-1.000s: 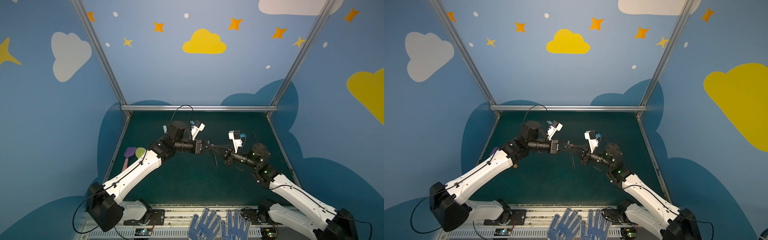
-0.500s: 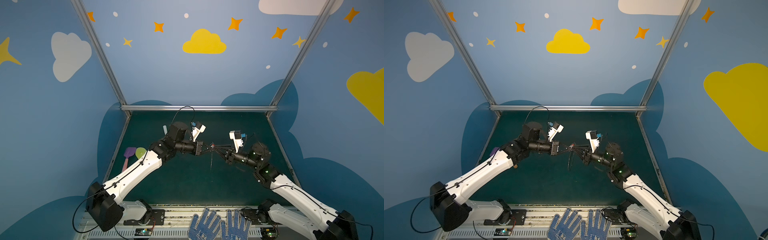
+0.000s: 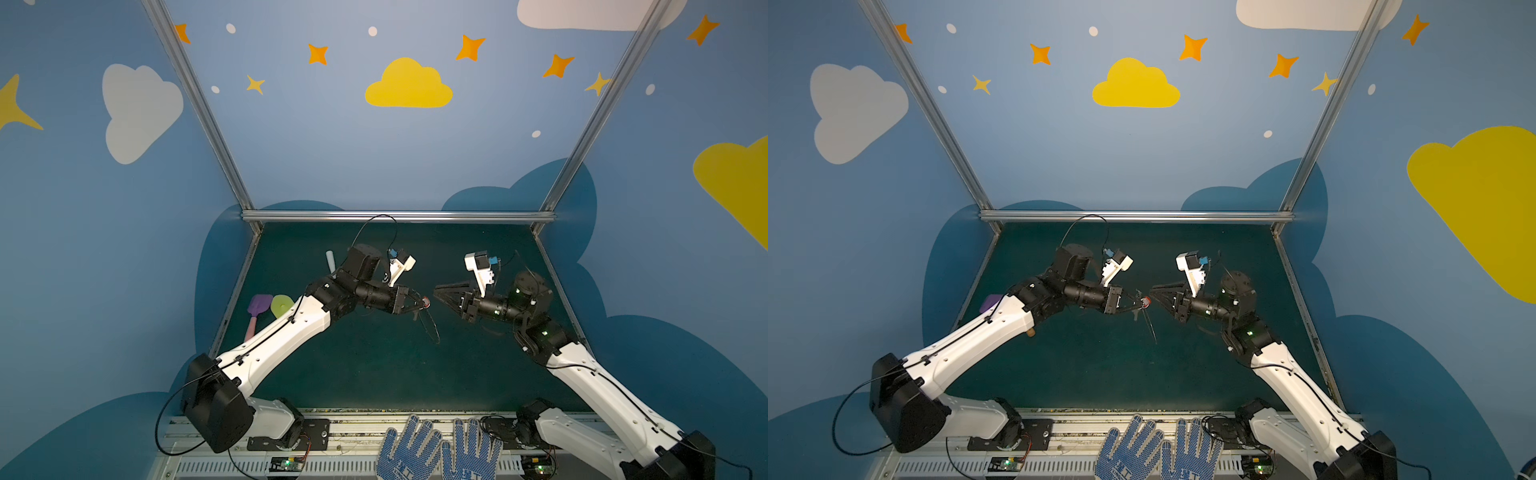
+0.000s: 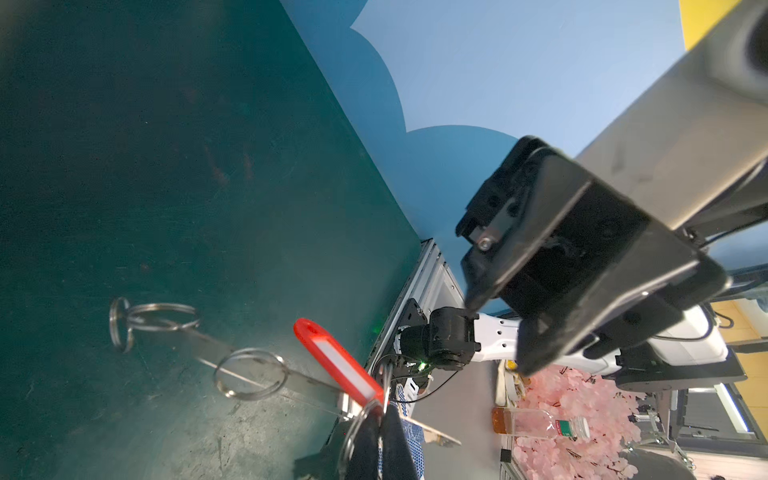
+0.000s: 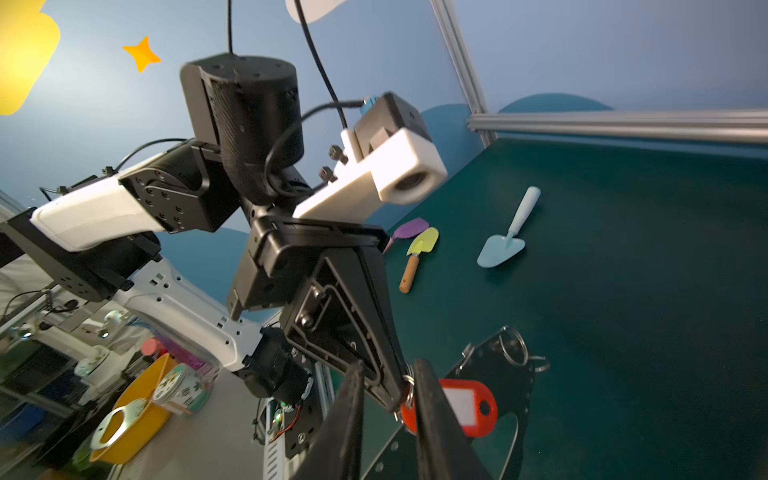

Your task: Put the keys on the keyring

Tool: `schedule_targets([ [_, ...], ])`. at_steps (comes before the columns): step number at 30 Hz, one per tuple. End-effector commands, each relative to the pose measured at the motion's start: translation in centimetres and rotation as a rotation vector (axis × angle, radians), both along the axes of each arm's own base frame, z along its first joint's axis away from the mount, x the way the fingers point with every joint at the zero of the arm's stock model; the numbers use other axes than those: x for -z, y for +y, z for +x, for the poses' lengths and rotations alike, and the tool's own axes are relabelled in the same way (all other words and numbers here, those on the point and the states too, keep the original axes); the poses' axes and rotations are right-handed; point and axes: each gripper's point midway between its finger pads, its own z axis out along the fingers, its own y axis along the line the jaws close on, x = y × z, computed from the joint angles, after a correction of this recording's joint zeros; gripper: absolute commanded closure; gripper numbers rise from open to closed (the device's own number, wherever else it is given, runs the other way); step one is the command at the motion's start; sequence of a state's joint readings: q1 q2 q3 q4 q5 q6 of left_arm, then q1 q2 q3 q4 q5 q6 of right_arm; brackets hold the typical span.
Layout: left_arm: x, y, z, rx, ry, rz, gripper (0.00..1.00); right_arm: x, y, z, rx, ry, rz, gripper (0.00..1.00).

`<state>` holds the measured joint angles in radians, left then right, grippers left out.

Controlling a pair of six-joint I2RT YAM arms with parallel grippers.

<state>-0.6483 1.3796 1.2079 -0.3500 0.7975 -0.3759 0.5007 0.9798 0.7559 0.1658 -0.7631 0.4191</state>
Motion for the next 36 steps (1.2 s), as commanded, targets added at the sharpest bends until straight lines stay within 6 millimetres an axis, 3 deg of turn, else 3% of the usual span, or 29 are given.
schedule_targets([
  [1,-2.4,-0.2,-0.5,0.052,-0.055,-0.053,0.96,-0.3,0.6,-1.1,-0.099,0.014,0.003,0.75],
  [12,-3.0,-0.3,-0.8,0.074,-0.064,-0.071,0.96,0.6,1.2,-1.0,-0.146,0.046,0.009,0.74],
  [20,-2.7,-0.2,-0.6,0.056,-0.066,-0.062,0.96,0.3,1.3,-1.7,-0.192,0.040,0.019,1.00],
  [24,-2.8,0.0,-0.3,0.035,-0.071,-0.058,0.95,0.2,1.3,-1.8,-0.193,0.030,0.017,1.00],
  [25,-2.8,0.0,-0.3,0.032,-0.070,-0.059,0.91,0.1,1.2,-1.8,-0.186,0.020,0.019,1.00],
  [27,-2.9,0.3,0.0,0.000,-0.067,-0.056,0.71,-0.4,1.1,-1.6,-0.162,0.002,0.027,1.00],
  [31,-3.1,1.7,0.8,-0.081,-0.067,-0.090,0.59,-1.0,0.9,-1.7,-0.153,-0.024,0.040,1.00],
  [36,-2.9,3.1,1.1,-0.154,-0.075,-0.106,0.57,-1.7,0.9,-1.8,-0.159,-0.033,0.063,1.00],
])
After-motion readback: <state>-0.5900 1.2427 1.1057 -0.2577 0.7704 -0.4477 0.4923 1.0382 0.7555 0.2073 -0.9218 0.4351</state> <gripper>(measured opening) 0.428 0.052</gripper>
